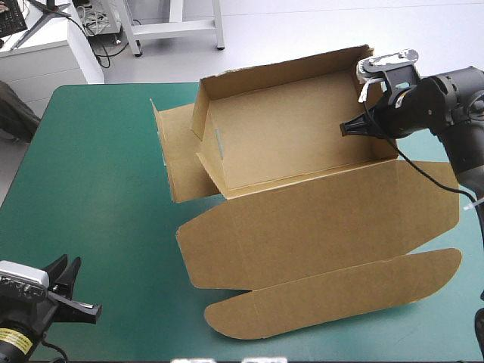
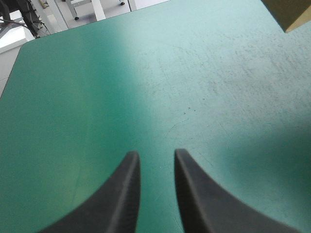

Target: Fold the box

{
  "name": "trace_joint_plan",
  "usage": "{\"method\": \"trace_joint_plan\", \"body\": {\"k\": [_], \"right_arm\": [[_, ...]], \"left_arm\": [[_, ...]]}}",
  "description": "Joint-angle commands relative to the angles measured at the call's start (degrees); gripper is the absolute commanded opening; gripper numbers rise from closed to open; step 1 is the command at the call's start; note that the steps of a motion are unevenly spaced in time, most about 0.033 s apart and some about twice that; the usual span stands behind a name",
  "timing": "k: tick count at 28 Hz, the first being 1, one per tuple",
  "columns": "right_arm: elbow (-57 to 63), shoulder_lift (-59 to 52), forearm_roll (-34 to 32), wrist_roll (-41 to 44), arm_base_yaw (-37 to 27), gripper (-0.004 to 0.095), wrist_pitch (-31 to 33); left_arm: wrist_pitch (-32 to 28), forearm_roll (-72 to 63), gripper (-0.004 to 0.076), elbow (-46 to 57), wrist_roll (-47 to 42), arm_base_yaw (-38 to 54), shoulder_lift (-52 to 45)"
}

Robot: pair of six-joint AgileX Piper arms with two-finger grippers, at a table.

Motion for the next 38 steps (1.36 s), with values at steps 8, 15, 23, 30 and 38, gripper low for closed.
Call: {"method": "trace_joint_plan", "body": {"k": [8, 15, 23, 30, 38], "right_arm": [[-1.8, -2.4, 1.7, 0.5, -0.1, -0.0020, 0.5], [-1.8, -2.4, 1.7, -0.2, -0.1, -0.0020, 0.5], [-1.8, -2.4, 1.6, -0.2, -0.1, -0.0020, 0.5], [-1.8, -2.4, 1.6, -0.2, -0.1, -0.0020, 0.5], [-1.8, -2.4, 1.6, -0.2, -0.1, -0.0020, 0.5]], "left_arm": [[-11.2, -3.6, 0.0485, -1.6, -1.5, 0.1, 0.7], [-15.0, -1.3, 0.0448, -4.2, -1.5, 0.1, 8.2], [-11.5, 7.4, 0.0440, -19.0, -8.4, 0.1, 29.6], [-4.7, 16.4, 0.0436, -33.1, -14.8, 3.6, 45.4], [-8.8, -0.9, 0.0428, -40.2, -5.4, 20.6, 55.8]]}}
